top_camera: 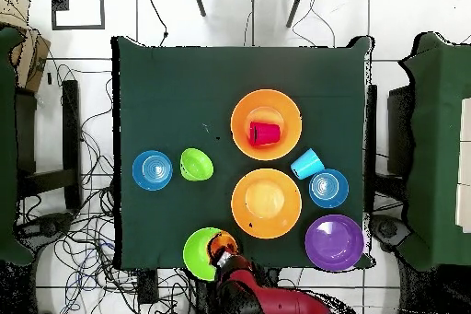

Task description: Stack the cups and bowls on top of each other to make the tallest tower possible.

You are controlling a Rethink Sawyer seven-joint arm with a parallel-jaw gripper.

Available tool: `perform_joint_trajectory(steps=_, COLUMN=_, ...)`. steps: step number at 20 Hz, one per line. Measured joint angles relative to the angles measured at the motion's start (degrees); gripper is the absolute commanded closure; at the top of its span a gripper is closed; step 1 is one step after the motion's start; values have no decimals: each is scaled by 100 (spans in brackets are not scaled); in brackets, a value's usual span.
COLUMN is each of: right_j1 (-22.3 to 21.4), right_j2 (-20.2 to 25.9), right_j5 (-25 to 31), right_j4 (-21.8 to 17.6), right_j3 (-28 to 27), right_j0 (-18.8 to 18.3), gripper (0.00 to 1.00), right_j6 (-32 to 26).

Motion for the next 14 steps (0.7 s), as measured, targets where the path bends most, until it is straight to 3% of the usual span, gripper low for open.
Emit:
perform_joint_trajectory(steps=7, right_j1=123, right_j2=-158, right_j5=0, right_j4=-345, right_j3=-30, right_j0=-33, gripper=100, right_j6=0)
perform_joint_trajectory(steps=14, right_j1=240, right_j2=-158, right_j5=1, right_j4=-742, right_j3=-63, right_j0=-346, gripper=100, right_j6=0)
